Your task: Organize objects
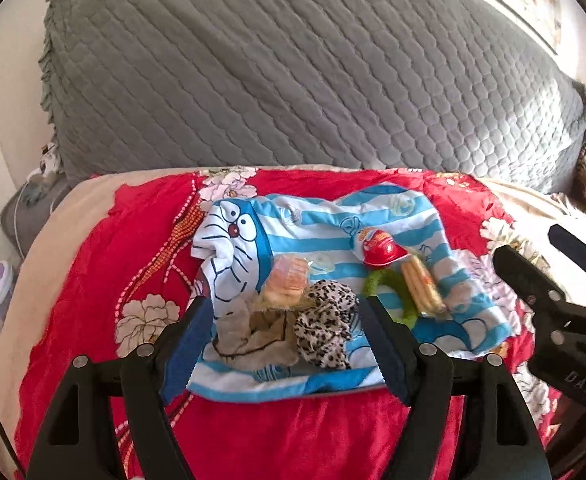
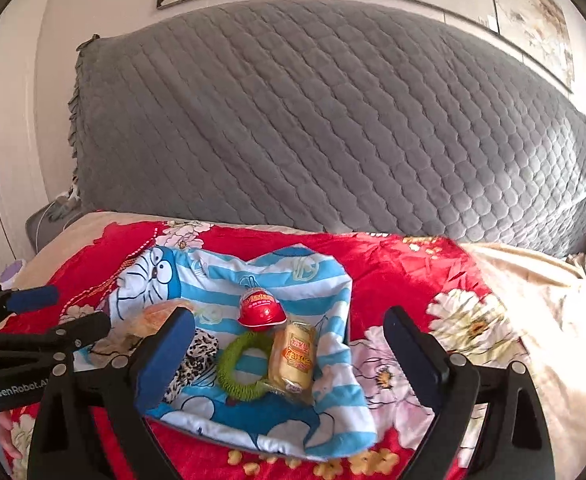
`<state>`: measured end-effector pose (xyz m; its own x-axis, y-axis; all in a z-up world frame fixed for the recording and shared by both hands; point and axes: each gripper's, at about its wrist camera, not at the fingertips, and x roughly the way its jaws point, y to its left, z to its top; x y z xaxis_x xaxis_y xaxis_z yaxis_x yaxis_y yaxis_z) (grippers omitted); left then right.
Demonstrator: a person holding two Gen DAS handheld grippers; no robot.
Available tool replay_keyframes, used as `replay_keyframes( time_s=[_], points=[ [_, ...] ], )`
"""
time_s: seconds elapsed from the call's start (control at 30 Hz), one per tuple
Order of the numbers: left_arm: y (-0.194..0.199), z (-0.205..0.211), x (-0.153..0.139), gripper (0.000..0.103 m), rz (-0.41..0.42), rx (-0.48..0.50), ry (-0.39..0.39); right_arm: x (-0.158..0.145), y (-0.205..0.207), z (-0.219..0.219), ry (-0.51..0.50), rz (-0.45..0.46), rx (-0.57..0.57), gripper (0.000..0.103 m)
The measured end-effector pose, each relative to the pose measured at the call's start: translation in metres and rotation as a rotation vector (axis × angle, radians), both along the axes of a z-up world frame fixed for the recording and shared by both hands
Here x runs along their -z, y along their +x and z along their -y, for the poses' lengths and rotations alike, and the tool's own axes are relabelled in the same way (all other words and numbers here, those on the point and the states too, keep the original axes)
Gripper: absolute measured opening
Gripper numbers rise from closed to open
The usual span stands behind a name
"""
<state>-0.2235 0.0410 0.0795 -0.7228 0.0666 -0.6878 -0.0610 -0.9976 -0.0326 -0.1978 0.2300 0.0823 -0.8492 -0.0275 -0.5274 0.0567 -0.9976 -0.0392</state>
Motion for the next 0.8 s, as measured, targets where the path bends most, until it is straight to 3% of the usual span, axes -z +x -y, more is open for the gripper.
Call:
replay_keyframes(
  time_s=[0.43,0.8],
  points=[
    [0.060,-0.009,-0.042,0.078,-0.053,0.011,0.026,-0.051,0.060,0.003,0.022,0.014,-0.009,0.097],
    [0.098,-0.013,-0.053,0.083,-0.081,0.035,-0.005,-0.077,0.101,0.016,0.052,-0.028,-0.014,0.098]
  ],
)
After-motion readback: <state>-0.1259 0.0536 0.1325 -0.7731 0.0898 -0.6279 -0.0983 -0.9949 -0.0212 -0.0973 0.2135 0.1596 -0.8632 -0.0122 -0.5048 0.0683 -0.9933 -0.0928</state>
